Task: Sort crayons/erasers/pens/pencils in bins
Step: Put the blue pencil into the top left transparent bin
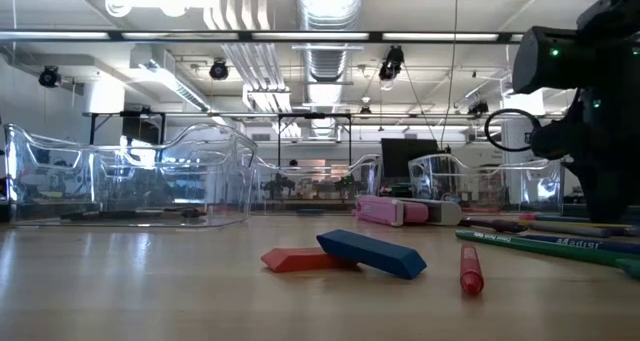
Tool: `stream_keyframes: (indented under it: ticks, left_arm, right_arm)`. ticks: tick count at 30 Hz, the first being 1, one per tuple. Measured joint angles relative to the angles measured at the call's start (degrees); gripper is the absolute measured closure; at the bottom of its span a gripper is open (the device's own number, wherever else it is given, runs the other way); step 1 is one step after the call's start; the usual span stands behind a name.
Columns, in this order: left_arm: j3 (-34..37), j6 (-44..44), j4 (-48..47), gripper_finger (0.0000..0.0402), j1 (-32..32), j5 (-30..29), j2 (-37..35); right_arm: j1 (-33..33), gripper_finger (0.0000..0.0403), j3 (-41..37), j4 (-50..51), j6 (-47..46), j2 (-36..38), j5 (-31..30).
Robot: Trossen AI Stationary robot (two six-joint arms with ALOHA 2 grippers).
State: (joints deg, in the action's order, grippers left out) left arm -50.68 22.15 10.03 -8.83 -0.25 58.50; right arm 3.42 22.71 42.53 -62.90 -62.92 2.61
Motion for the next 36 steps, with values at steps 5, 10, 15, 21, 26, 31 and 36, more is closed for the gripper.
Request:
stream_keyframes:
  ticks: [5,10,15,21,26,31,36]
  left_arm:
    - [-0.2,0.0,0.0,0.0282,0.8,0.0,0.0]
    - [-0.2,0.0,0.0,0.0282,1.4,-2.0,-0.1]
    - [-0.2,0.1,0.0,0.0282,1.5,-4.7,-0.1]
    - [-0.2,0.1,0.0,0.0282,1.6,-4.7,-0.1]
    - [0.0,4.3,0.0,0.0282,2.3,-4.3,-0.2]
    - [0.5,10.3,-0.9,0.0282,3.6,-0.5,0.2]
    - [0.6,15.3,-1.9,0.028,5.2,4.3,2.7]
  right_arm:
    - [0.0,0.0386,1.9,0.6,0.6,0.3,0.2]
    - [0.0,0.0388,6.1,1.6,0.9,1.4,-0.2]
    - [0.0,0.0389,12.3,3.5,2.0,1.6,-2.4]
    - [0.0,0.0389,20.0,4.0,2.8,1.7,-5.8]
    - [0.0,0.039,25.8,-0.2,4.5,1.7,-7.8]
    - [-0.1,0.039,29.2,-13.1,9.4,1.7,-8.7]
    - [0.0,0.039,30.0,-29.5,13.3,0.8,-8.8]
